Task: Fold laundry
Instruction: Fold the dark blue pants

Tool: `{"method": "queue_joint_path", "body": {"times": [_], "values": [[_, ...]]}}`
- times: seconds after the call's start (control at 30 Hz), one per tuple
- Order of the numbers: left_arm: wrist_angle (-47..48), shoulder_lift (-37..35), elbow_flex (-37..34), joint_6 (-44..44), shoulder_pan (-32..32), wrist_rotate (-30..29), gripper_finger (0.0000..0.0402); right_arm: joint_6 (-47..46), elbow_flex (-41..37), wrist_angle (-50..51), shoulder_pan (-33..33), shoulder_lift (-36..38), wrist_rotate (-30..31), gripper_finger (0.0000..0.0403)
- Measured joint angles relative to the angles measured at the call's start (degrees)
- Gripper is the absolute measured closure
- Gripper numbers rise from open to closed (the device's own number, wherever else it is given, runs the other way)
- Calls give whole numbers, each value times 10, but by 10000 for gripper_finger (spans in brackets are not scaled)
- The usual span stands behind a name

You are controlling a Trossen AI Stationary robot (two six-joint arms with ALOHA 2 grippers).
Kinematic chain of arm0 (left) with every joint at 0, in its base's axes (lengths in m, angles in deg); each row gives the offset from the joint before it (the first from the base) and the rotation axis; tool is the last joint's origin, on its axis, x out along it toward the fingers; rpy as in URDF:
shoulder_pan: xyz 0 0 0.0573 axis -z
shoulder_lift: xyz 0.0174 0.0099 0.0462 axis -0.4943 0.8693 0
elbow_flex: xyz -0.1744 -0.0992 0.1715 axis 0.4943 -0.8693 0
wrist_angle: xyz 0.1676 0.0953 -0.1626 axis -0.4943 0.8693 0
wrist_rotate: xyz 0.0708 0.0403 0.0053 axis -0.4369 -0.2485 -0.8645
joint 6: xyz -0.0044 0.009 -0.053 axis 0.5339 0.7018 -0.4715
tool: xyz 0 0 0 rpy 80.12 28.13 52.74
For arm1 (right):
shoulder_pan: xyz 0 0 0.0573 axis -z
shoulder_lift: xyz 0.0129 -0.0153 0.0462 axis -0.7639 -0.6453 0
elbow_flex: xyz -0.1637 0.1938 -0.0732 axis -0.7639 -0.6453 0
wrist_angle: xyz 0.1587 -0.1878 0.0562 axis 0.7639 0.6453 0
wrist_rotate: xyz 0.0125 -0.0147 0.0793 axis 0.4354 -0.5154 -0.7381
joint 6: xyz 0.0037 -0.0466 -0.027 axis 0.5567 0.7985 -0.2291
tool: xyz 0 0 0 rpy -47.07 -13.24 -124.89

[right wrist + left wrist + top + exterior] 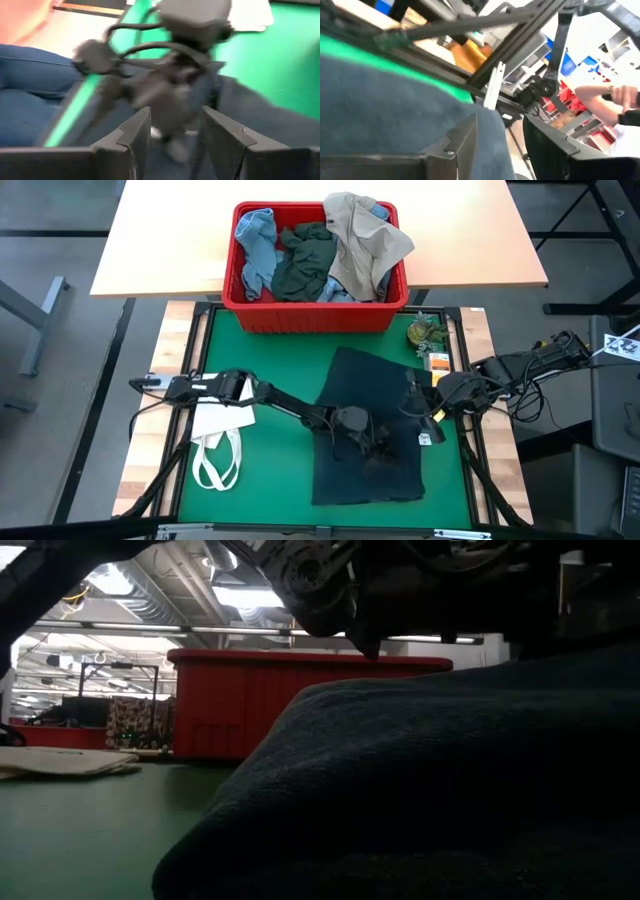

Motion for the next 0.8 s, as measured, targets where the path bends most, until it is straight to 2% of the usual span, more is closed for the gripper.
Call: {"method": "queue_joint_path", "body": {"times": [0.13,0.3,0.43,0.57,0.7,0.8], "values": [[-2,-24,0,47,-19,27,254,-51,0,5,-32,0,-18,230],[15,-65,1,82,-43,93,264,-124,0,5,-90,0,-15,230],[37,-90,0,84,-66,153,266,-190,0,8,-147,0,30,230],[101,-116,0,109,-83,192,266,-279,0,34,-200,0,72,230],[205,-138,0,177,-87,191,267,-363,0,58,-251,0,111,230],[308,-162,0,244,-88,148,267,-422,0,81,-279,-5,131,230]]}}
